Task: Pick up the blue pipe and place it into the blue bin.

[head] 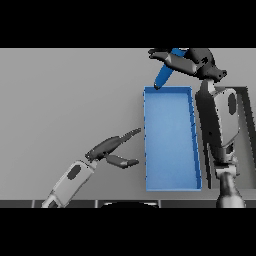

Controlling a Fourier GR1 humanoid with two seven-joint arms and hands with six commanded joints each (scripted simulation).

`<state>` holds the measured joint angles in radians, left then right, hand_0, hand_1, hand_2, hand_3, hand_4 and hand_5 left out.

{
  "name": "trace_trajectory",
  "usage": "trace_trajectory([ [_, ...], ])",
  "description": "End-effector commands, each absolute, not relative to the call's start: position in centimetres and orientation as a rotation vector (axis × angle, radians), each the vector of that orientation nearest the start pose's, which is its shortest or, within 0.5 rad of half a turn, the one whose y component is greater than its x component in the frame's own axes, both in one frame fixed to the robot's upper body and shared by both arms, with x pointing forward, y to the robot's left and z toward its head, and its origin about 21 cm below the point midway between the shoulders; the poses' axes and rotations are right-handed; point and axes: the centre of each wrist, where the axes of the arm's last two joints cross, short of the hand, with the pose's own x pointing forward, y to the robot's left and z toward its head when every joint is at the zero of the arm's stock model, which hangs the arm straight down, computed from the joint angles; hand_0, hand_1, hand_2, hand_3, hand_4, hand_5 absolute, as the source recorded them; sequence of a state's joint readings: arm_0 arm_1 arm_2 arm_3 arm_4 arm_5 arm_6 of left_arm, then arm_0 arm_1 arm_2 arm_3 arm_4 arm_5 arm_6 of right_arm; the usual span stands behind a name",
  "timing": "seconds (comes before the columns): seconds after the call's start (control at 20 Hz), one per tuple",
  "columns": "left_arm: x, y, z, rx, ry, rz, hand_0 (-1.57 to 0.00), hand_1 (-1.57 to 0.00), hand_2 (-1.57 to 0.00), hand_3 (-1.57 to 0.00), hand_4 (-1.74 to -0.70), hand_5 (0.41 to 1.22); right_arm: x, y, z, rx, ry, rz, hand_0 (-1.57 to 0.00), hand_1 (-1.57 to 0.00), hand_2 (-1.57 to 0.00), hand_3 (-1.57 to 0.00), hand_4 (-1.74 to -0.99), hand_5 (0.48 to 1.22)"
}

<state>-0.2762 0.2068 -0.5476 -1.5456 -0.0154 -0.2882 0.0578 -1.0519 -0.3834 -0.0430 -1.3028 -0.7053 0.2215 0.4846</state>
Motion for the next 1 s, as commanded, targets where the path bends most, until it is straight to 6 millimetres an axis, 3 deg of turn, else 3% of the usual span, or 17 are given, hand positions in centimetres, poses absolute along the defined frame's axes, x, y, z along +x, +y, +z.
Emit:
trace_trajectory([
  [0.0, 26.9, 12.5, 3.9, -0.426, -1.513, -0.987, 0.00, 0.00, 0.00, 0.00, -0.91, 0.489, 39.9, -20.5, 29.8, 0.588, -1.706, 0.433, -1.57, -1.57, -1.57, -1.57, -1.739, 1.124],
  [0.2, 26.5, 12.6, 3.9, -0.436, -1.507, -0.988, 0.00, 0.00, 0.00, 0.00, -0.89, 0.483, 40.4, -22.7, 24.5, 0.476, -1.559, 0.345, -1.57, -1.57, -1.57, -1.57, -1.740, 1.122],
  [0.4, 26.7, 12.6, 4.2, -0.431, -1.519, -0.985, 0.00, 0.00, 0.00, 0.00, -0.89, 0.470, 39.4, -23.2, 19.5, 0.383, -1.363, 0.267, -1.57, -1.57, -1.57, -1.57, -1.741, 1.120],
  [0.55, 26.3, 12.4, 4.0, -0.430, -1.526, -0.984, 0.00, 0.00, 0.00, 0.00, -0.88, 0.463, 38.9, -24.6, 15.9, 0.324, -1.234, 0.250, -1.57, -1.57, -1.57, -1.57, -1.741, 1.122],
  [0.75, 26.6, 12.3, 3.9, -0.427, -1.522, -0.979, 0.00, 0.00, 0.00, 0.00, -0.88, 0.460, 37.5, -24.7, 11.6, 0.273, -1.064, 0.286, -1.57, -1.57, -1.57, -1.57, -1.591, 1.114],
  [0.8, 26.9, 12.3, 3.8, -0.425, -1.515, -0.986, 0.00, 0.00, 0.00, 0.00, -0.89, 0.457, 37.4, -25.0, 10.6, 0.247, -1.009, 0.286, -1.57, -1.57, -1.57, -1.33, -1.599, 1.110],
  [0.85, 26.7, 12.2, 3.9, -0.430, -1.508, -0.988, 0.00, 0.00, 0.00, 0.00, -0.89, 0.455, 37.5, -24.8, 10.0, 0.227, -0.959, 0.280, -1.56, -1.46, -1.39, -1.12, -1.547, 1.133],
  [0.95, 26.8, 12.1, 4.2, -0.426, -1.514, -0.978, 0.00, 0.00, 0.00, 0.00, -0.89, 0.454, 37.5, -24.8, 9.2, 0.216, -0.860, 0.266, -1.04, -0.93, -0.89, -0.72, -1.455, 1.164],
])
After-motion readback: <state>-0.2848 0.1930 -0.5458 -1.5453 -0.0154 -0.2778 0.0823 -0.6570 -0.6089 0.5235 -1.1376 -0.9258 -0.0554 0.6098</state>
